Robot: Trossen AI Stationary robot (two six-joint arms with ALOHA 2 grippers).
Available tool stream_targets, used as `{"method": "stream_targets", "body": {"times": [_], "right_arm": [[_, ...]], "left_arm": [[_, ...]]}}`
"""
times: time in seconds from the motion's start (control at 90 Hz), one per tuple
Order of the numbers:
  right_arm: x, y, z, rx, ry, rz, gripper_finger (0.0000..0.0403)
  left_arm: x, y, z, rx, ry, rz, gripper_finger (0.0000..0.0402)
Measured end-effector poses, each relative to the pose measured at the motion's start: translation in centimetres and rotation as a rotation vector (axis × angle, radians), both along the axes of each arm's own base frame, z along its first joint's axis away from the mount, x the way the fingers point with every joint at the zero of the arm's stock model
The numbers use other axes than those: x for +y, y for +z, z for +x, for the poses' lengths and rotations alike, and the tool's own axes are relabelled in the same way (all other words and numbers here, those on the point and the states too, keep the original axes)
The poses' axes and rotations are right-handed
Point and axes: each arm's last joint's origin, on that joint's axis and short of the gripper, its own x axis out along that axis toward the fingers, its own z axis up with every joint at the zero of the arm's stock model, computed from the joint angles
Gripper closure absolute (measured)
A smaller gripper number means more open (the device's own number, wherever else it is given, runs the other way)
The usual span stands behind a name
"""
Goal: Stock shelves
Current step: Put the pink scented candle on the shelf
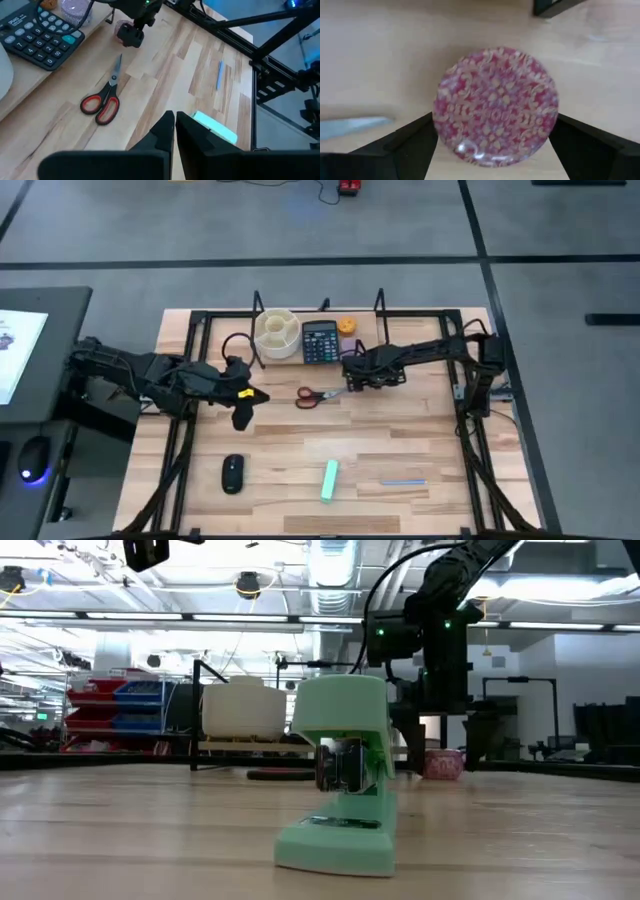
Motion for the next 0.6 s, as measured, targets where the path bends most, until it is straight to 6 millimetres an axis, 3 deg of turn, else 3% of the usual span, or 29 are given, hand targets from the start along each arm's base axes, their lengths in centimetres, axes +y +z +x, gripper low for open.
{"method": "stream_targets", "body": {"times": [0.6], "right_arm": [[-0.69,0.10,0.56,-0.066,-0.009,-0.034,0.0104]], "left_arm": [[0.00,0.00,0.00,0.000,0.000,0.000,0.0402]]}}
